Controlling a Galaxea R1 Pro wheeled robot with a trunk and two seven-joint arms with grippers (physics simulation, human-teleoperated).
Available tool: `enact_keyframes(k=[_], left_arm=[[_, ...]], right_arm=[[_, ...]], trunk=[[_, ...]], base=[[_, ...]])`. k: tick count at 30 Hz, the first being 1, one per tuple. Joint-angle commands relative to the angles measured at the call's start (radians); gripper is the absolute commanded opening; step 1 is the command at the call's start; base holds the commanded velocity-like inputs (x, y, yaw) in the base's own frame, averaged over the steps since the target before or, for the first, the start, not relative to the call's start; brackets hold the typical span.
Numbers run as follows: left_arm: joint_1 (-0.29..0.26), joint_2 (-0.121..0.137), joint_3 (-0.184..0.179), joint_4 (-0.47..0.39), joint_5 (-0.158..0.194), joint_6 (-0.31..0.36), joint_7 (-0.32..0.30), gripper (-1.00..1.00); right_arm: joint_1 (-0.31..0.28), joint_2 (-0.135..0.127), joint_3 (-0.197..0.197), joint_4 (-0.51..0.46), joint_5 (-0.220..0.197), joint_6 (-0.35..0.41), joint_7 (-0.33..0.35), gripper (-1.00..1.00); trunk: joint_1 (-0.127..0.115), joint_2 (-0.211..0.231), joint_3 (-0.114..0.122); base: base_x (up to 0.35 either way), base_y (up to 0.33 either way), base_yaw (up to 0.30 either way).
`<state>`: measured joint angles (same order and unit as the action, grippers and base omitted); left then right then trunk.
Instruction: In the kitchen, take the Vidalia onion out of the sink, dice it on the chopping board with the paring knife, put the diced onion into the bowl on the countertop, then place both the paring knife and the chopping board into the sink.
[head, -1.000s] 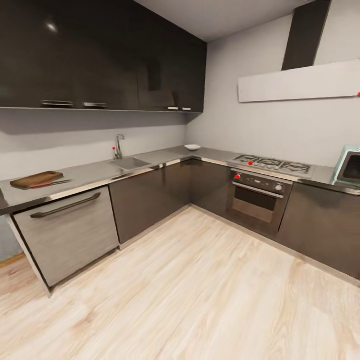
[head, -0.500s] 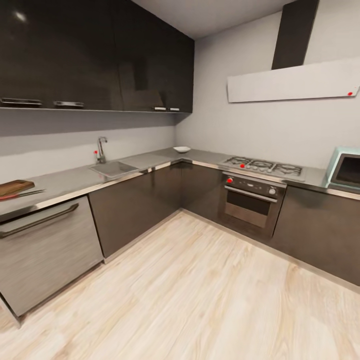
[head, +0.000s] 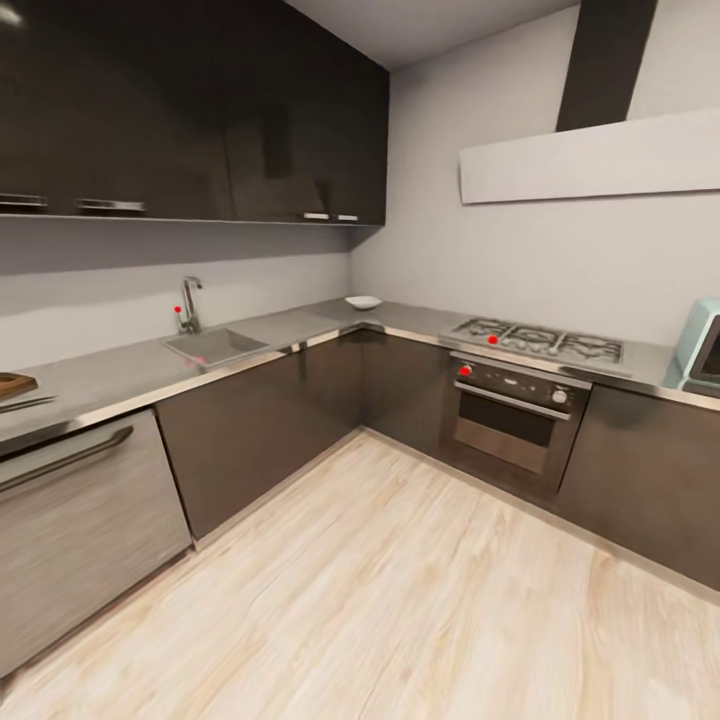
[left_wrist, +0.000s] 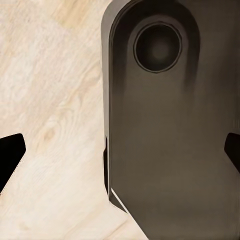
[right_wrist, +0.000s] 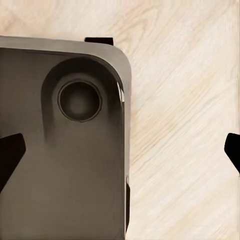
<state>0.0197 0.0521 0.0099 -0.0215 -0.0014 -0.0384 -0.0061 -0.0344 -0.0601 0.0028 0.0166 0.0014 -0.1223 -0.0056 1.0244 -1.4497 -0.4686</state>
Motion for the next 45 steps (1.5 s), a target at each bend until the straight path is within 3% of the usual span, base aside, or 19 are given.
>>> enact_keyframes(k=[1, 15, 26, 45], left_arm=[[0.0, 0.0, 0.001, -0.002, 0.0, -0.001, -0.001, 1.0], [0.001, 0.001, 0.002, -0.002, 0.0, -0.001, 0.0, 1.0], [0.001, 0.001, 0.002, -0.002, 0.0, 0.0, 0.0, 1.0], [0.0, 0.0, 0.002, -0.002, 0.0, 0.0, 0.0, 1.0]], right_arm=[[-0.001, 0.0, 0.0, 0.002, 0.0, -0.005, -0.001, 1.0], [-0.001, 0.002, -0.001, 0.002, 0.0, -0.007, 0.002, 1.0], [-0.001, 0.002, 0.0, 0.002, 0.0, -0.007, 0.002, 1.0], [-0.001, 0.002, 0.0, 0.002, 0.0, -0.007, 0.002, 1.0]], trunk=[[0.001, 0.0, -0.001], [0.001, 0.0, -0.001], [0.001, 0.0, -0.001], [0.001, 0.0, -0.001]], base=[[0.343, -0.096, 0.0], [0.343, -0.049, -0.007], [0.343, 0.0, -0.198], [0.343, 0.0, -0.005]])
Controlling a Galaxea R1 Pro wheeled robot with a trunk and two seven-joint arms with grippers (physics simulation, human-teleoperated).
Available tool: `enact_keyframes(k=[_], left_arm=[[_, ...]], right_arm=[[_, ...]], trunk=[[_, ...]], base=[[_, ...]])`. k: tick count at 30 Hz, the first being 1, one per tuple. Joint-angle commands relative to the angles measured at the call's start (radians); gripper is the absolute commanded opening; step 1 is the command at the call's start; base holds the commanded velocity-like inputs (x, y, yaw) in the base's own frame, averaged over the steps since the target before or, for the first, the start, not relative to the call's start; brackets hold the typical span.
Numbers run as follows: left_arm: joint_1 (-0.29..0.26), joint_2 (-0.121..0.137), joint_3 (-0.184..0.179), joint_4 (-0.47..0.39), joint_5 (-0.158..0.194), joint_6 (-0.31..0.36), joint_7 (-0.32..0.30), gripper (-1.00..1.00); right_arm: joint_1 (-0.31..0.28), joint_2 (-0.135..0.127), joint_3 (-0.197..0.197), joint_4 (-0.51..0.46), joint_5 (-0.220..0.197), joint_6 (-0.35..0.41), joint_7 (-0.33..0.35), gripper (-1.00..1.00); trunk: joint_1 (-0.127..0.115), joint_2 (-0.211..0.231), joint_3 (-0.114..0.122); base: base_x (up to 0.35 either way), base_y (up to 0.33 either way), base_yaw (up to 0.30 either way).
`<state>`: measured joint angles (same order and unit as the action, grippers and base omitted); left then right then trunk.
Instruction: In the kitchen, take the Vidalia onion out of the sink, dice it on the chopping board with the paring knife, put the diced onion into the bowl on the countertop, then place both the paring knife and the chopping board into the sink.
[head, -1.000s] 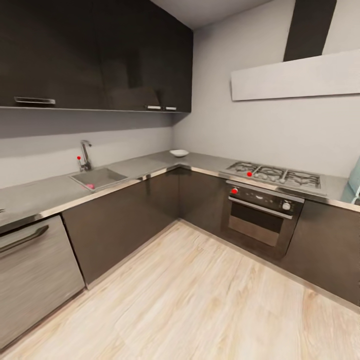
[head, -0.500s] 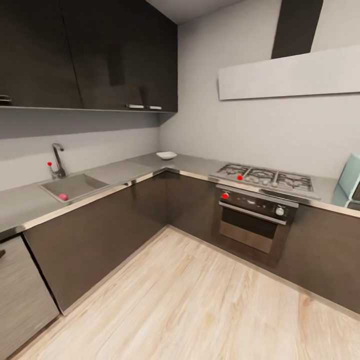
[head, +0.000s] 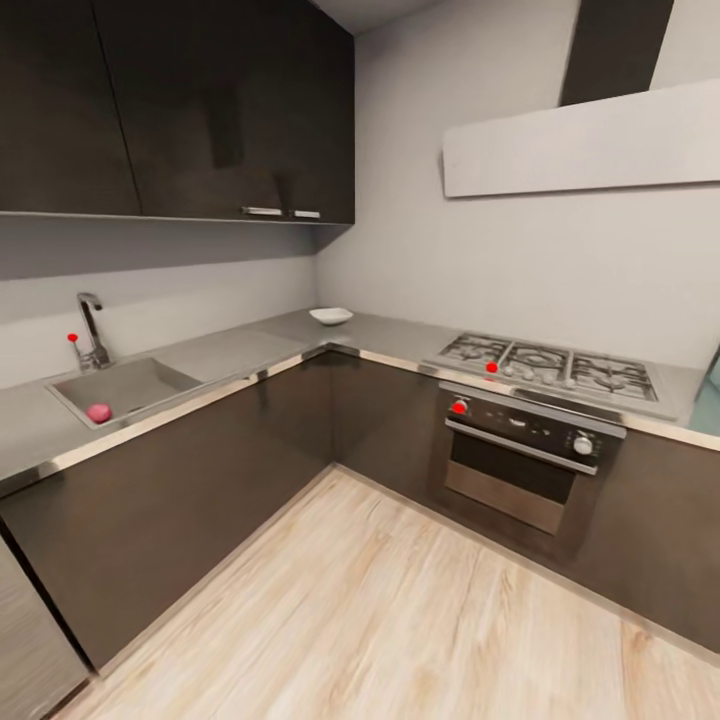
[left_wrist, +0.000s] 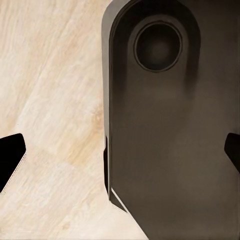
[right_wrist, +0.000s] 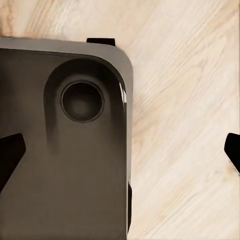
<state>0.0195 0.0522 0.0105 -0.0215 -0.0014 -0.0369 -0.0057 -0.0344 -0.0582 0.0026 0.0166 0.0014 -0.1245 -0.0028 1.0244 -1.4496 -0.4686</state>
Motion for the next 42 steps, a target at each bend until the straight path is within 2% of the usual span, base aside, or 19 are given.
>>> enact_keyframes(k=[1, 42], left_arm=[[0.001, 0.0, 0.001, -0.002, 0.0, -0.001, -0.001, 1.0], [0.001, 0.0, 0.0, -0.002, 0.0, -0.001, -0.001, 1.0]], right_arm=[[-0.001, 0.0, 0.0, 0.002, 0.0, -0.004, 0.0, 1.0], [-0.001, 0.0, 0.002, 0.002, 0.0, -0.004, 0.0, 1.0]], trunk=[[0.001, 0.0, -0.001], [0.001, 0.0, -0.001]], base=[[0.343, 0.0, 0.0], [0.343, 0.0, 0.0]])
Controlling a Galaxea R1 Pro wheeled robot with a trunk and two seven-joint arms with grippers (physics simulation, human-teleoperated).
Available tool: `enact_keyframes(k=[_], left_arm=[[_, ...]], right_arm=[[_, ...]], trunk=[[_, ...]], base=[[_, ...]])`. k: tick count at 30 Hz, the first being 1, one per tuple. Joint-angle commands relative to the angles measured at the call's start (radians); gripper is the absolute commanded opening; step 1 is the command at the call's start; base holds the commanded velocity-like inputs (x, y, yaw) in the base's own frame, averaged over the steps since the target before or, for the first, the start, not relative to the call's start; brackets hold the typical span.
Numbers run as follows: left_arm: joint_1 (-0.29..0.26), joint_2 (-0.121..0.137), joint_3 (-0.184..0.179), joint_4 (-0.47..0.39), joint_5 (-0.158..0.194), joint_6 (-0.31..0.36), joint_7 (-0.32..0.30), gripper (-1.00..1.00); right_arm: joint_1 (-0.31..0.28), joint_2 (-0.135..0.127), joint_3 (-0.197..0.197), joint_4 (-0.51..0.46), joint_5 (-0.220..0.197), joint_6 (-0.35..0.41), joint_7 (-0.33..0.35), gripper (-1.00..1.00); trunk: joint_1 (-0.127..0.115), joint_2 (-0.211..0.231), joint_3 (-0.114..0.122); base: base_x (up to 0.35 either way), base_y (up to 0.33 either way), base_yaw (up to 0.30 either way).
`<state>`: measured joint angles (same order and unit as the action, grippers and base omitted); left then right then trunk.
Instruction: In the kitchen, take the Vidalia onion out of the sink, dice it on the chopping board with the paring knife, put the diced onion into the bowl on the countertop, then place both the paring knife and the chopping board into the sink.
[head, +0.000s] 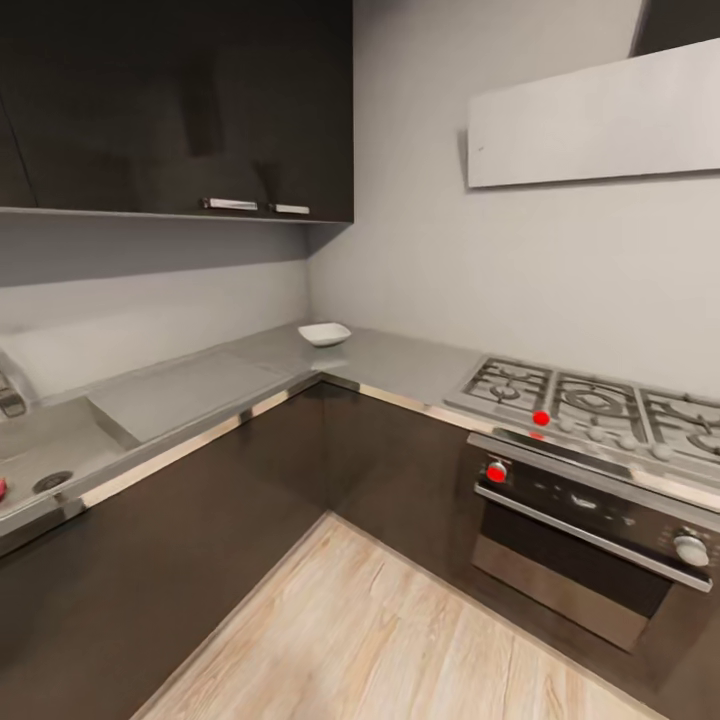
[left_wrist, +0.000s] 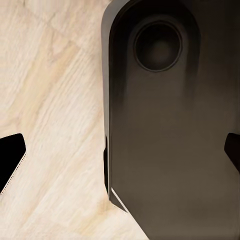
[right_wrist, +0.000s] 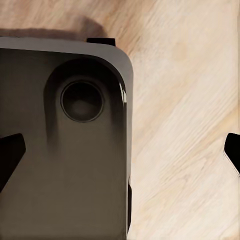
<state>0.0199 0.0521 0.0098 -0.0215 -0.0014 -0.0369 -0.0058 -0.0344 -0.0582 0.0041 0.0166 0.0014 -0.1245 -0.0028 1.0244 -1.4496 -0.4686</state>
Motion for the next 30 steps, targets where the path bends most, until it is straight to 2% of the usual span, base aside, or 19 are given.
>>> enact_keyframes(k=[1, 30], left_arm=[[0.0, 0.0, 0.001, -0.002, 0.0, -0.001, -0.001, 1.0], [0.0, 0.0, 0.002, -0.002, 0.0, -0.001, -0.001, 1.0]], right_arm=[[-0.001, 0.0, 0.0, 0.002, 0.0, -0.004, 0.0, 1.0], [-0.001, 0.0, 0.0, 0.002, 0.0, -0.004, 0.0, 1.0]], trunk=[[0.001, 0.0, -0.001], [0.001, 0.0, -0.001]], base=[[0.343, 0.0, 0.0], [0.343, 0.0, 0.0]])
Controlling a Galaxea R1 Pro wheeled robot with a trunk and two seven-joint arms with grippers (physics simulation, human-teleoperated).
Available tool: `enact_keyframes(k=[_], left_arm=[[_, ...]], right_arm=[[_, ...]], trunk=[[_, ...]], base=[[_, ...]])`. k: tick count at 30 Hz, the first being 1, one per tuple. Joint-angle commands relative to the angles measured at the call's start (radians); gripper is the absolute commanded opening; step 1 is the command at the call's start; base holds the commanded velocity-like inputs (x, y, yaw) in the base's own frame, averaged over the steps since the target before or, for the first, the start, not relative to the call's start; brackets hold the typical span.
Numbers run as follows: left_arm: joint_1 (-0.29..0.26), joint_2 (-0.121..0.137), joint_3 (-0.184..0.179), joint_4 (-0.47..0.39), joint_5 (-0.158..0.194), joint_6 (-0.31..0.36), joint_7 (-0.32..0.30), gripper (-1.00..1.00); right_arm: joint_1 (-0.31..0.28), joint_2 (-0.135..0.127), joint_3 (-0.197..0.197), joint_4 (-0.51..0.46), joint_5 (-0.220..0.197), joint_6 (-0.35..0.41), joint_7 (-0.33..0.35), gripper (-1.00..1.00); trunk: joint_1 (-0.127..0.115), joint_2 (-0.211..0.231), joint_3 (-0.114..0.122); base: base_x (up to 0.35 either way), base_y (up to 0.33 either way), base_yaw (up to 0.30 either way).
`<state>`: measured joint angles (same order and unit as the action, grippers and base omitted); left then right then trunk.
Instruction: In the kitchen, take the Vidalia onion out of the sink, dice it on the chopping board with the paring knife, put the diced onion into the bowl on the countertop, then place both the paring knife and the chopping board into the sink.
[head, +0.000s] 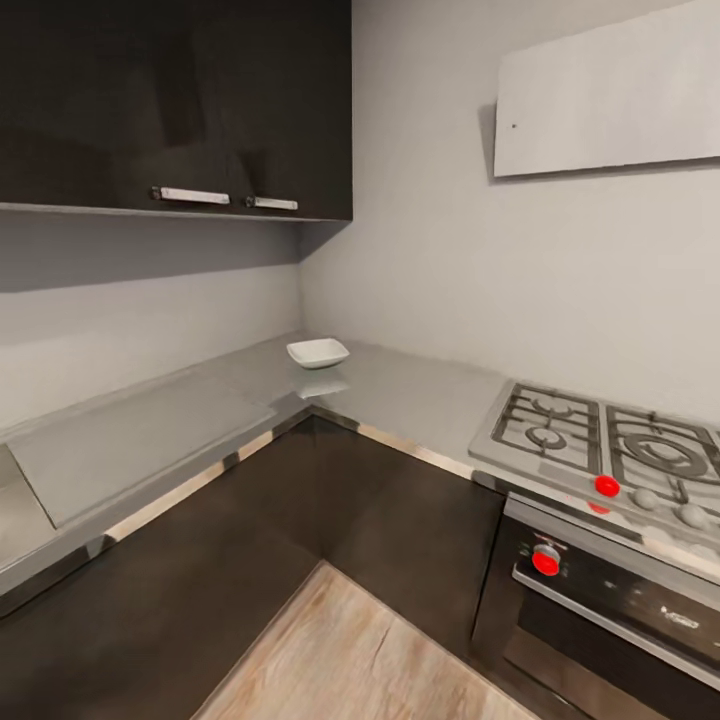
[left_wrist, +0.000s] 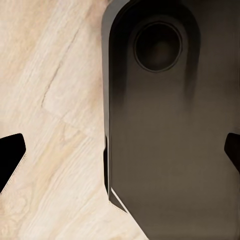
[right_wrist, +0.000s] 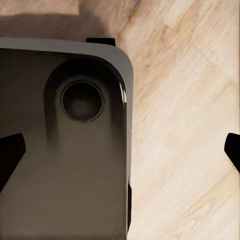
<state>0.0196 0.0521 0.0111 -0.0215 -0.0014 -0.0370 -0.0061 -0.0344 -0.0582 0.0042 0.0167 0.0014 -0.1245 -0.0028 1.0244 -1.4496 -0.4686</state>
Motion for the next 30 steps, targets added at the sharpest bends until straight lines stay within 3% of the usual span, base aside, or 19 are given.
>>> enact_keyframes(k=[1, 15, 30], left_arm=[[0.0, 0.0, 0.001, -0.002, 0.0, -0.001, -0.001, 1.0], [0.001, -0.008, 0.0, -0.002, 0.0, -0.004, -0.001, 1.0], [0.0, -0.012, 0.0, -0.003, 0.0, -0.002, 0.0, 1.0]], right_arm=[[-0.001, 0.0, 0.0, 0.002, 0.0, -0.004, 0.0, 1.0], [-0.001, 0.0, 0.0, 0.003, 0.0, -0.004, 0.0, 1.0], [-0.001, 0.0, 0.0, 0.003, 0.0, -0.004, 0.0, 1.0]], trunk=[[0.001, 0.0, -0.001], [0.001, 0.0, -0.001], [-0.057, 0.105, 0.046]], base=[[0.319, 0.0, 0.0], [0.073, 0.0, 0.0], [0.0, 0.0, 0.0]])
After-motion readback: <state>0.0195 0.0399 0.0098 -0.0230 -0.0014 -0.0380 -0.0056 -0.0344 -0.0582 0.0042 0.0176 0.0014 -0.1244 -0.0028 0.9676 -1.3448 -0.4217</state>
